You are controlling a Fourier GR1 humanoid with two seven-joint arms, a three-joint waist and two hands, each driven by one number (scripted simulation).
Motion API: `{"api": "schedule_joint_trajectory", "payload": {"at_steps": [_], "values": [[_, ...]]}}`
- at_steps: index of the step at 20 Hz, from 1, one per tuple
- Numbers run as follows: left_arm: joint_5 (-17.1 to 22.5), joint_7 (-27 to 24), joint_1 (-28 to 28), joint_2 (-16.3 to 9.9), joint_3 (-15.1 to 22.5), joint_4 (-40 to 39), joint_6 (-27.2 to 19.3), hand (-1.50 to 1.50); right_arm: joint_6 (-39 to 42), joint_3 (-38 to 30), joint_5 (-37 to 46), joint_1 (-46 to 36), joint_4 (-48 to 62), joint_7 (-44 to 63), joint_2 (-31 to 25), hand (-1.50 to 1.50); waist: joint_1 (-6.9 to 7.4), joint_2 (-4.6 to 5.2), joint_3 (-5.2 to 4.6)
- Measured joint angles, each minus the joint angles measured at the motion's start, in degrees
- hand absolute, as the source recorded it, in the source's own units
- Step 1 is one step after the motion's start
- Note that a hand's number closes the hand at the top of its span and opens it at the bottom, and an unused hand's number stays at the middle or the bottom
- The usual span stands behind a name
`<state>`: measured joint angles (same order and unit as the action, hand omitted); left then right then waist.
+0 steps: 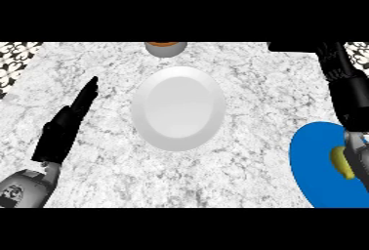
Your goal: Pick the lemon from the plate and place it in the plate
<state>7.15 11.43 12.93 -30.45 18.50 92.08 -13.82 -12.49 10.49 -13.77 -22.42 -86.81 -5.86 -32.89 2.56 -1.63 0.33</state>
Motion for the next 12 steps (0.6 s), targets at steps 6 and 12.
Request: {"api": "schedule_joint_trajectory", "payload": {"at_steps": [6, 12], "values": [[2.4, -4.3, 1.9, 0.5, -6.5, 0.3, 1.2, 0.00, 0.6, 4.8, 6.0, 0.8, -1.1, -7.6, 4.6, 1.50, -1.68, 1.33, -0.27], [5.1, -5.2, 2.4, 1.6, -8.4, 1.2, 1.9, 0.00, -15.5, 6.5, 24.4, 6.3, 7.7, -4.4, 1.7, -1.50, -2.89, 1.67, -0.66]]}}
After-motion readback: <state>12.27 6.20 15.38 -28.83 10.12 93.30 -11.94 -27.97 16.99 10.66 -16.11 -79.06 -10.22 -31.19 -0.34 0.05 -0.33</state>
